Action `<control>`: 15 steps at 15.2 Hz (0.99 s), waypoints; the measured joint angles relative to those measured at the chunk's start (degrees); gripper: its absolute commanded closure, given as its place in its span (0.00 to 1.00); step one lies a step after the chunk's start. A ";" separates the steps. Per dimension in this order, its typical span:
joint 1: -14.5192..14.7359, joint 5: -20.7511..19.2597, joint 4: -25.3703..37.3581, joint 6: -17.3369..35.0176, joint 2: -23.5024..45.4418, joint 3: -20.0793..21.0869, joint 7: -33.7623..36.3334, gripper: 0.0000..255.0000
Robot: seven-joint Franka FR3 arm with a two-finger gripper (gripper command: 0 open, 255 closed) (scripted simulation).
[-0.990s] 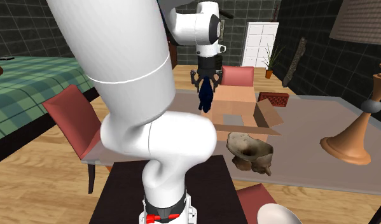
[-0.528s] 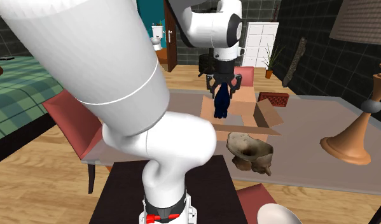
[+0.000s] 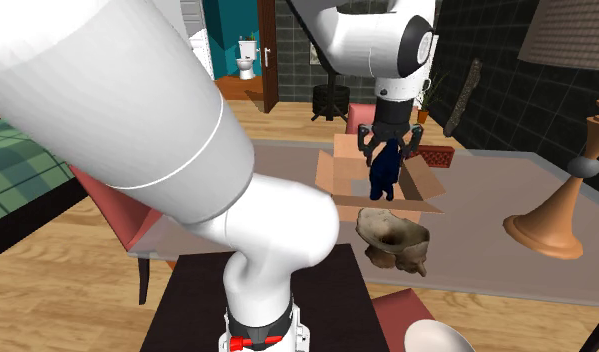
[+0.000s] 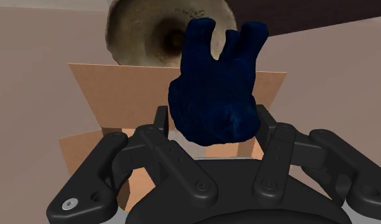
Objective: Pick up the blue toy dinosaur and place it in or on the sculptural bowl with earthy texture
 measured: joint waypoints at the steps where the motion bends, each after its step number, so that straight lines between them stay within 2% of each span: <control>1: -0.71 -0.59 -0.12 -0.16 -0.41 -0.94 -1.22 1.00; 5: -3.26 -2.76 0.25 -0.53 -1.00 -4.95 -6.20 1.00; 15: -3.43 -4.00 -4.50 7.75 2.59 -7.60 -6.87 1.00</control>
